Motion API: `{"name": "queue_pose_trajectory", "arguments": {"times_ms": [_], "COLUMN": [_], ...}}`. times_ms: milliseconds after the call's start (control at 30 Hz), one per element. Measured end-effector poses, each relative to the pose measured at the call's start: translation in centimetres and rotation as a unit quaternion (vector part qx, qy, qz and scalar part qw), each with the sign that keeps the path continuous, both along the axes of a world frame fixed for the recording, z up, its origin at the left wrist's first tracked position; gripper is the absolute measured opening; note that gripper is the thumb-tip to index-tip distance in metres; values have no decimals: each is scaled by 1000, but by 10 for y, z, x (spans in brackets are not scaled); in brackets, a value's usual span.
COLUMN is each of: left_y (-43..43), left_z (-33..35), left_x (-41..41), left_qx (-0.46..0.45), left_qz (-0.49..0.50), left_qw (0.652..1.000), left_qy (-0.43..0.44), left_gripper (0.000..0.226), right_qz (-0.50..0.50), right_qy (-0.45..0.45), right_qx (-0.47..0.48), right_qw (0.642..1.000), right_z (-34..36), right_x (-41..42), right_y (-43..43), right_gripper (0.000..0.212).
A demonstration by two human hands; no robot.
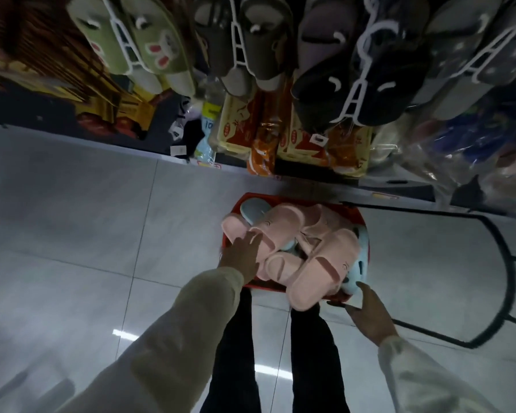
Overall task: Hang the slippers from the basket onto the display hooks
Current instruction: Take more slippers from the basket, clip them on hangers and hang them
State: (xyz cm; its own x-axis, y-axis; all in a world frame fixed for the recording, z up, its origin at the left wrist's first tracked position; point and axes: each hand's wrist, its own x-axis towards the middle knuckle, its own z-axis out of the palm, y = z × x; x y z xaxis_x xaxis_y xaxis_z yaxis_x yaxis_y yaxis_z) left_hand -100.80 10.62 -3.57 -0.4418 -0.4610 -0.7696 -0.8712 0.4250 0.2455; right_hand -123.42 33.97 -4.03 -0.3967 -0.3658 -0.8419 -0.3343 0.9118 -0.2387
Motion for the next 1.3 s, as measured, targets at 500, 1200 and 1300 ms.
{"name": "queue_pose_trajectory", "arguments": {"times_ms": [500,1200,1300], "left_y": [-19,19,28], "left_z": [-119,-39,-42], "left_x": [-78,-23,2], "left_qx": [-129,-117,-104], "left_qz": [-252,-172,-154], "left_qw": [959,963,972], "left_qy": [-7,173,144], "left_gripper": [73,106,110], "right_qz": [53,303,321], "right_qy": [80,138,117], "right_qx": [-43,-237,-240], "right_qw": [994,913,909], "right_z": [-130,-48,-49], "right_x": [-19,58,82], "right_y": [-65,-106,-101], "right_gripper": [113,84,91]}}
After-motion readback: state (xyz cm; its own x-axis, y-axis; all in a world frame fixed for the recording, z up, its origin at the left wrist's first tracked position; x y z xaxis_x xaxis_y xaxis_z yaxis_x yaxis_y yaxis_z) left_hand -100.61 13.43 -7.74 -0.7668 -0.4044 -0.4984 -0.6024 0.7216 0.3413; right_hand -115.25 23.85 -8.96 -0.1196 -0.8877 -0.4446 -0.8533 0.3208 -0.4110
